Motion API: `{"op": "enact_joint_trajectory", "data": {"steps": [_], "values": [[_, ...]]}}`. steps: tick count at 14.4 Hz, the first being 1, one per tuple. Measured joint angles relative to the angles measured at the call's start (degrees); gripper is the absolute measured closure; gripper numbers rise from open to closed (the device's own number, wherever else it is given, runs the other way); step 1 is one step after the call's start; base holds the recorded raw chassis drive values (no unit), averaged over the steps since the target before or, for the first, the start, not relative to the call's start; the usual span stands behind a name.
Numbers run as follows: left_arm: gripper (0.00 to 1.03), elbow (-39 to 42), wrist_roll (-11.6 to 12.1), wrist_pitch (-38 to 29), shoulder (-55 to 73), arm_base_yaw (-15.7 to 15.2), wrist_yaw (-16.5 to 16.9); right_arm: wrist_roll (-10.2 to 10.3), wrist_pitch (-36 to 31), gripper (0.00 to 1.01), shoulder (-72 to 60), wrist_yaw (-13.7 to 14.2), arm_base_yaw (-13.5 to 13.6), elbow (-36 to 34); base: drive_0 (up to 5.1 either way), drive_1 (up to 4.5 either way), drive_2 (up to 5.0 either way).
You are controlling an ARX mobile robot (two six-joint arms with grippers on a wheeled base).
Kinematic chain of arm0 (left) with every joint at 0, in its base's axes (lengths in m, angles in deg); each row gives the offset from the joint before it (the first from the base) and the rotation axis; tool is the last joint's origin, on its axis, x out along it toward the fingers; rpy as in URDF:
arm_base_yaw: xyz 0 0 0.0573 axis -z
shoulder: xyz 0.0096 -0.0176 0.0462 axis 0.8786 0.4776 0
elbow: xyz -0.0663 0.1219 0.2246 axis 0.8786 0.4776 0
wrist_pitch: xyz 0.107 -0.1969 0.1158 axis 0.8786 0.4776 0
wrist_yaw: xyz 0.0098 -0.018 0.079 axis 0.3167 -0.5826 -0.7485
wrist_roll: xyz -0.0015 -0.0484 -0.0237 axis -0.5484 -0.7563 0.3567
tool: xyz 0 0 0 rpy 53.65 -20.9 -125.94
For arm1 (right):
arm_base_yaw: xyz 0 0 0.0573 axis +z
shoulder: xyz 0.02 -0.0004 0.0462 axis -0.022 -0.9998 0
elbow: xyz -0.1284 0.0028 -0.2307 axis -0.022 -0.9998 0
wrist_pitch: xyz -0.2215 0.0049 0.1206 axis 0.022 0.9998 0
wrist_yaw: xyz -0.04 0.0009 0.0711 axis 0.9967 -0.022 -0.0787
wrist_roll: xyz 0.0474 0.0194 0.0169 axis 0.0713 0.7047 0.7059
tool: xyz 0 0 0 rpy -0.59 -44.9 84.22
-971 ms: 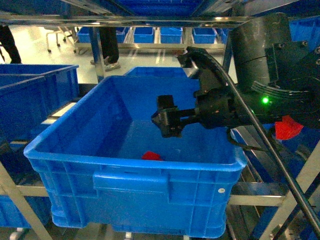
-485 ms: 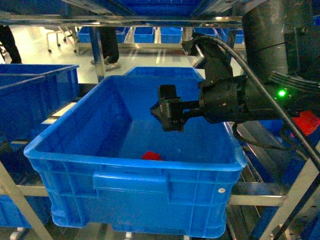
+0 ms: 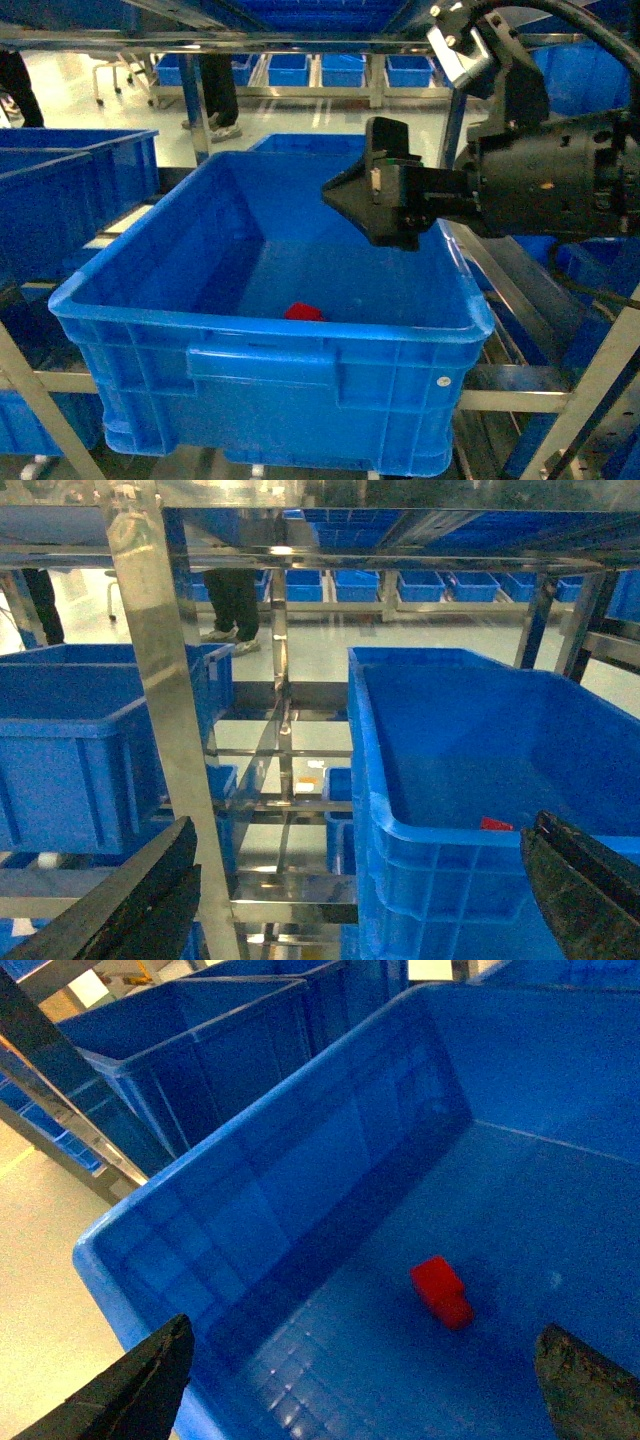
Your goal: Pick red block from blue box to shelf
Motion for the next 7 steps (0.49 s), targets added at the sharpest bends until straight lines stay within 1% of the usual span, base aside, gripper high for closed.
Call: {"op": "enact_joint_trajectory", "data": {"steps": [1, 3, 7], "values": [[0.05, 0.00, 0.00, 0.00, 0.00, 0.00, 0.02, 0.96, -0.31, 0.03, 1.20, -0.35, -0.90, -2.12, 0.0, 0.00, 0.0], [0.05, 0.00, 0.00, -0.02, 0.00, 0.00, 0.00, 2.12, -1.25, 0.03, 4.11, -1.07, -2.69, -5.68, 0.0, 0.00, 0.0], [0.05, 0.00, 0.00, 0.00, 0.00, 0.00, 0.00, 2.84, -2.56, 0.03, 7.67, -1.20, -3.72, -8.90, 0.0, 0.00, 0.0]]}}
